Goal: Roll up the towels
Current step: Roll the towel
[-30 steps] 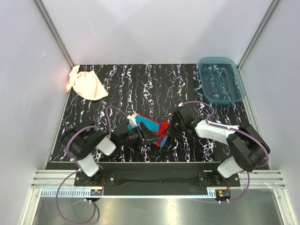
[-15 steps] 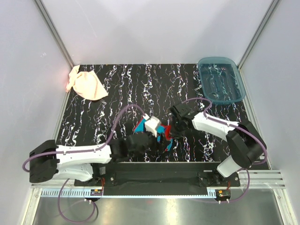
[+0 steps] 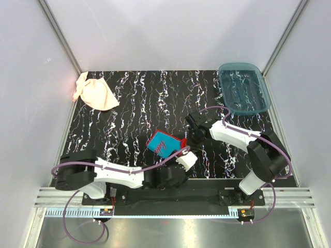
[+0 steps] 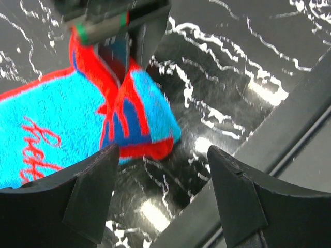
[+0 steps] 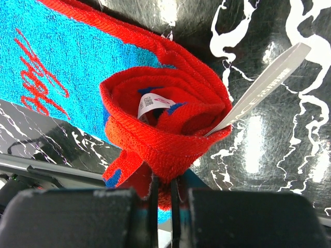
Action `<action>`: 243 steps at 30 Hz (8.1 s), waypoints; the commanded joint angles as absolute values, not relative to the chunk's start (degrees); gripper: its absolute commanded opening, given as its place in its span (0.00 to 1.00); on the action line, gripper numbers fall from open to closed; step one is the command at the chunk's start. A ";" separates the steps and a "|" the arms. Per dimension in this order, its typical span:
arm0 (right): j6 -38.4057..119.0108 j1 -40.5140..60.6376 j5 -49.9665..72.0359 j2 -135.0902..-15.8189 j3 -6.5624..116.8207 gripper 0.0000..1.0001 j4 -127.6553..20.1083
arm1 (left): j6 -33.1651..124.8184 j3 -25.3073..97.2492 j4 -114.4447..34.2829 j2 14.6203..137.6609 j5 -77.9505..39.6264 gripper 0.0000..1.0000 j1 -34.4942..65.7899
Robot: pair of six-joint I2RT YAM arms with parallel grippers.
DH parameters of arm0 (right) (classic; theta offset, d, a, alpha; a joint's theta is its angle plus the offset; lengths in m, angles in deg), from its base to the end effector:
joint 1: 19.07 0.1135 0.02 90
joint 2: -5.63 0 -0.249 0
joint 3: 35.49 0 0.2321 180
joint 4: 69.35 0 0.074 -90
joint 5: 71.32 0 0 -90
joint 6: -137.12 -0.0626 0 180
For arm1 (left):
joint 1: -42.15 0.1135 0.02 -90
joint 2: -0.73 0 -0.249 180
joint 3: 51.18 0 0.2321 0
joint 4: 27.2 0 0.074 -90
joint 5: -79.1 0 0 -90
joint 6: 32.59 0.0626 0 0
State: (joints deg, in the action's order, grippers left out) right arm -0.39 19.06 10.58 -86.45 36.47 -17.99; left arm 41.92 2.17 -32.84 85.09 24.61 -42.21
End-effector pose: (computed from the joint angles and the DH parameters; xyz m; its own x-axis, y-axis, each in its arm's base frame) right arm 0.2228 0.1861 0.1536 -0.9805 0.1584 -0.1160 0.1133 0.9391 0.3245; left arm 0.0651 -0.2897 0.1671 -0.2606 0.4272 -0.8658 0.7208 0.6827 0.1199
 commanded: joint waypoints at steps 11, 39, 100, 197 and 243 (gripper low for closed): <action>0.09 19.34 8.48 -86.04 38.64 0.01 -16.05 | 44.49 9.50 -28.47 94.86 31.11 0.69 -42.93; -0.43 18.99 9.62 -80.43 42.51 0.80 -12.54 | 26.21 -10.53 -12.22 78.79 2.82 0.20 -25.09; -7.56 19.69 5.48 -83.59 22.29 0.00 -47.63 | -13.01 -29.52 46.86 100.16 -25.23 0.74 -4.43; -10.10 17.76 2.68 -64.15 17.65 1.00 -50.12 | -11.55 -26.08 22.51 84.30 -37.96 0.00 9.44; -15.99 20.57 -6.30 -102.23 8.41 0.00 -114.94 | -31.36 -25.30 53.18 115.18 -52.74 0.73 22.02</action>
